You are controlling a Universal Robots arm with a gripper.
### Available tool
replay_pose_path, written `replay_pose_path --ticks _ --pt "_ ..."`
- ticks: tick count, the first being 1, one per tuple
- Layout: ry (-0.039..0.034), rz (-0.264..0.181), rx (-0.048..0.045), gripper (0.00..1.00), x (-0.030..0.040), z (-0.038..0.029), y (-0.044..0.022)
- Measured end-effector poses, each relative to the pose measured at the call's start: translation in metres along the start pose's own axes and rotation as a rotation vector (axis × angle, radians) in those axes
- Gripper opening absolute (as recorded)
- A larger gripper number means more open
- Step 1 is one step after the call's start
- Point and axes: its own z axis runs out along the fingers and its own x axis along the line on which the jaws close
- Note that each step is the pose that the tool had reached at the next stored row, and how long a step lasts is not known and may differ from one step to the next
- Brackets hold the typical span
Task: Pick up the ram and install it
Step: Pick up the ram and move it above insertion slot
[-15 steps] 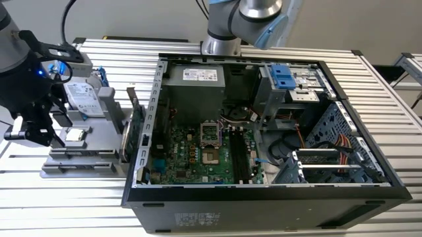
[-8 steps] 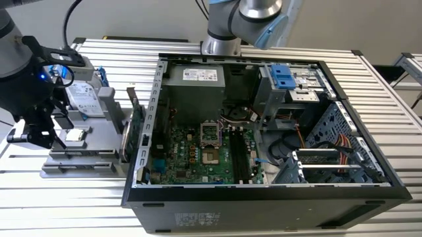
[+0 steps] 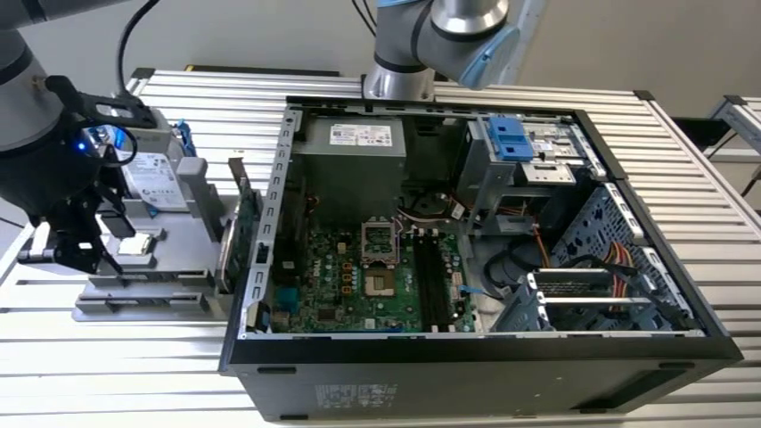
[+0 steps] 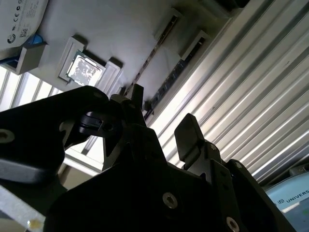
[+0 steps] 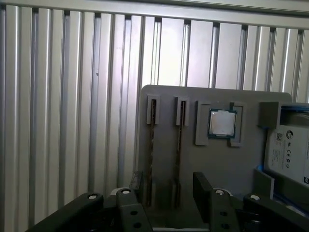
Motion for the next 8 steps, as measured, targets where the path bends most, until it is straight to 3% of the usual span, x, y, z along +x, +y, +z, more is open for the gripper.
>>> replay_pose_path --ticks 8 --pt "0.0001 0.002 0.0000 1.00 0.0013 0.0070 0.0000"
